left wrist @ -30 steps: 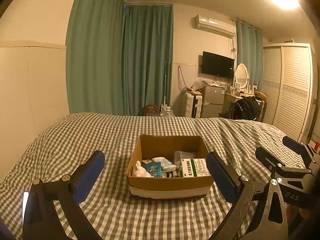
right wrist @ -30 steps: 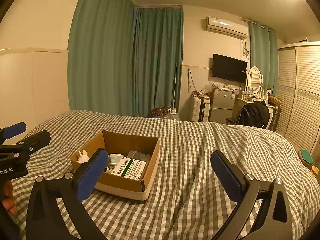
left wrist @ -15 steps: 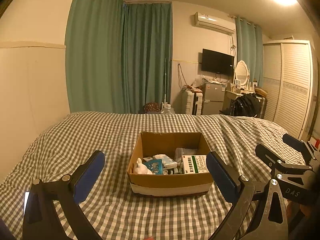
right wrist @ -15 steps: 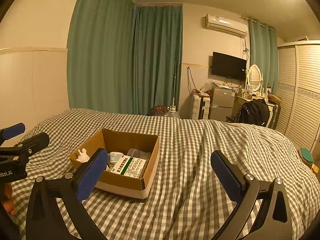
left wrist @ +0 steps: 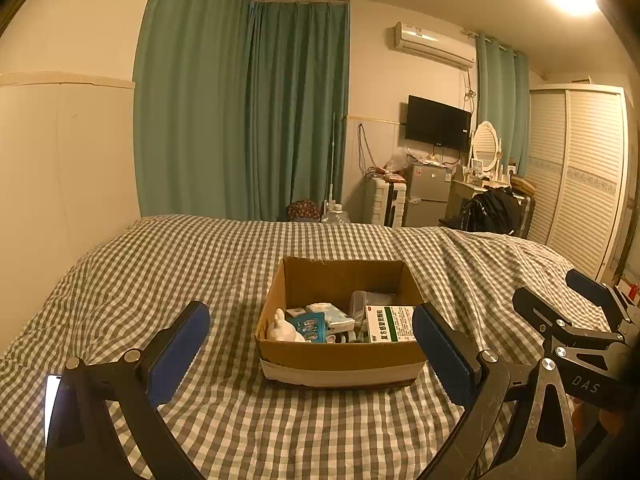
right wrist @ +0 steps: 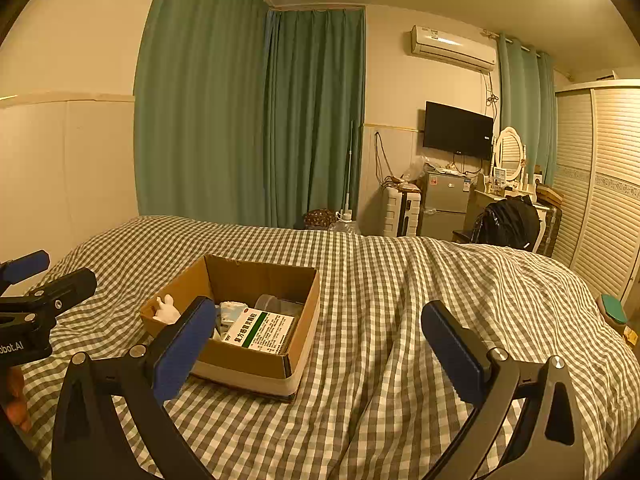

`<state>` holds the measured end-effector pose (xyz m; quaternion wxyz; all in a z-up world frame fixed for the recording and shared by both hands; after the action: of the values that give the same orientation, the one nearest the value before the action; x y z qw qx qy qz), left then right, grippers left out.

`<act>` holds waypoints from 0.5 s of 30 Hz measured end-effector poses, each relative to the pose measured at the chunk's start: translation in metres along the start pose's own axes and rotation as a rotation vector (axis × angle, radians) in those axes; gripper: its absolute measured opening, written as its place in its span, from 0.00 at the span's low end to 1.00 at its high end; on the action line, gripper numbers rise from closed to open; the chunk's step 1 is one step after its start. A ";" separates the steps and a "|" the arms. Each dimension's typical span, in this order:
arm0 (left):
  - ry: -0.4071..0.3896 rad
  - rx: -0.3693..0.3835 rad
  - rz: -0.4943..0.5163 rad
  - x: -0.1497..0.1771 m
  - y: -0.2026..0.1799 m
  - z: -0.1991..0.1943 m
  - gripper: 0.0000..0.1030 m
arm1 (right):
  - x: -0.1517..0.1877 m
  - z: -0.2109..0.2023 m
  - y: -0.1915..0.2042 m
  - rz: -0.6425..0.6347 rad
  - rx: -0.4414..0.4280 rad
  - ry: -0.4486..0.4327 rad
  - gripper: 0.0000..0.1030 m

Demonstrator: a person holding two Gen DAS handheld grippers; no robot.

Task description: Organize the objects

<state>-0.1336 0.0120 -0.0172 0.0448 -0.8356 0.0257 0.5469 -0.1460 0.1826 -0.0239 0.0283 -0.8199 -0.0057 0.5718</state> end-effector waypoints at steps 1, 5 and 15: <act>0.000 -0.001 0.001 0.000 0.000 0.000 1.00 | 0.000 0.000 0.000 0.000 0.000 0.001 0.99; -0.003 -0.004 -0.002 0.000 0.002 -0.001 1.00 | 0.000 0.000 0.000 -0.001 0.000 0.003 1.00; 0.001 -0.005 -0.001 0.001 0.001 -0.003 1.00 | 0.002 0.001 0.002 0.000 0.002 0.008 1.00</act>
<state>-0.1305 0.0104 -0.0168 0.0429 -0.8359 0.0240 0.5467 -0.1458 0.1809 -0.0262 0.0291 -0.8221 -0.0052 0.5686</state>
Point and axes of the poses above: each gripper's, at about its wrist camera, not at the fingertips, and z roughly the way its jaws point, y to its left, x to its underside, the point moved 6 cm from there along z, roughly the way its jaws point, and after that the axes turned 1 degree about y, right-handed, at the moved point
